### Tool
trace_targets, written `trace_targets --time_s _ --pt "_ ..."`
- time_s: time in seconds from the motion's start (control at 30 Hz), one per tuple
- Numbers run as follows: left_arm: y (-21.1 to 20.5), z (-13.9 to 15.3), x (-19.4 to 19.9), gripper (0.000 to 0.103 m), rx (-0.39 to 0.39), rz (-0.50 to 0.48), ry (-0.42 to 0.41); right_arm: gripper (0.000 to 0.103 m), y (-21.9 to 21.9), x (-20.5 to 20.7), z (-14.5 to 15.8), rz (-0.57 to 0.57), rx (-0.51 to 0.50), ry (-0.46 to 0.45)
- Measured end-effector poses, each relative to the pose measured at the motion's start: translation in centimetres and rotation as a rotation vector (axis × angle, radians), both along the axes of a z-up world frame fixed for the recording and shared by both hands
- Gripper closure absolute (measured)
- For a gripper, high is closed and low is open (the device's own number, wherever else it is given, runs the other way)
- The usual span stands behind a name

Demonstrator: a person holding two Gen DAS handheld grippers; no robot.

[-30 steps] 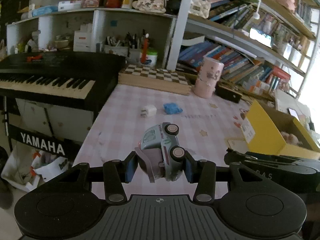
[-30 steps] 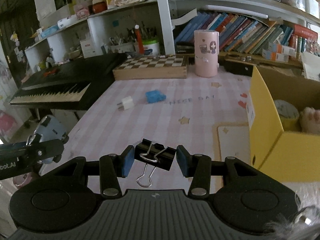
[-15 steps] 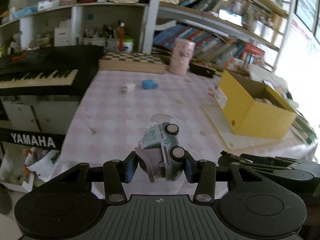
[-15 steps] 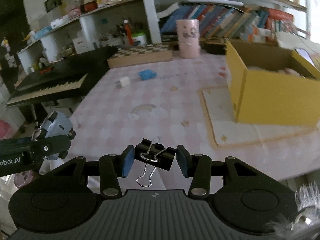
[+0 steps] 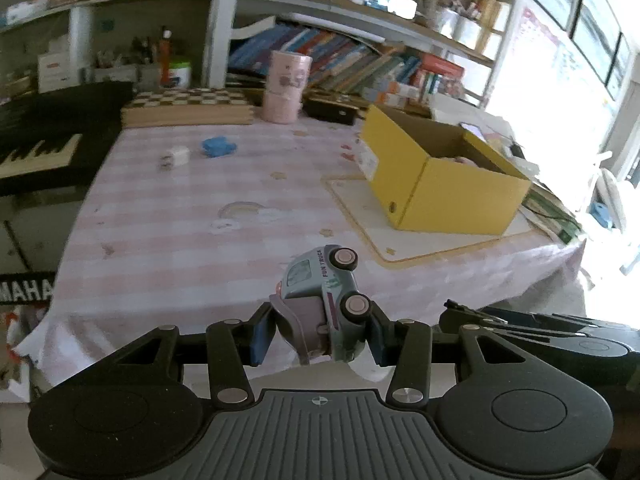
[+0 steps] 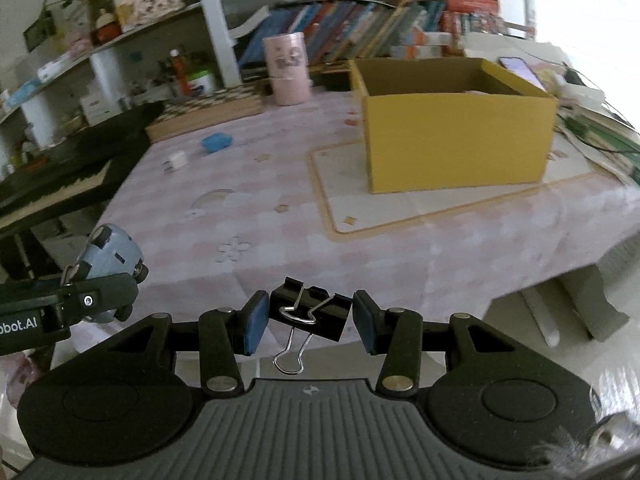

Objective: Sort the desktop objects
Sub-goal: 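Carry the toy car in the left gripper while the right carries the clip to the yellow box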

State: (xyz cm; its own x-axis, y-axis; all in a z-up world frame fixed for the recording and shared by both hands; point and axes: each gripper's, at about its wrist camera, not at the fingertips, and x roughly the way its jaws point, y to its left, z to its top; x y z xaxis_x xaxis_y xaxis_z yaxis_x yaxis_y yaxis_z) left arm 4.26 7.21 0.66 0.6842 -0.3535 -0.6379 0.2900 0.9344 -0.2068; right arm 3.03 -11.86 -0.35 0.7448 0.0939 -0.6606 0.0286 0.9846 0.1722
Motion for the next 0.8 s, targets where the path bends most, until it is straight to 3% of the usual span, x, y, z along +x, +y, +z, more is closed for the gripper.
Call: trace_targets --time_s 0.43,0.8 --pt "-4.4 -0.4 1.2 0.057 0.0 -0.144 0.002 0.06 -3.6 -1.4 -0.2 -0.128 -0.014 0.008" --pt "-7.1 -0.4 2.3 0.057 0.0 -0.172 0.006 0.06 -5.9 -0.9 -0.1 -0.155 -0.017 0.014"
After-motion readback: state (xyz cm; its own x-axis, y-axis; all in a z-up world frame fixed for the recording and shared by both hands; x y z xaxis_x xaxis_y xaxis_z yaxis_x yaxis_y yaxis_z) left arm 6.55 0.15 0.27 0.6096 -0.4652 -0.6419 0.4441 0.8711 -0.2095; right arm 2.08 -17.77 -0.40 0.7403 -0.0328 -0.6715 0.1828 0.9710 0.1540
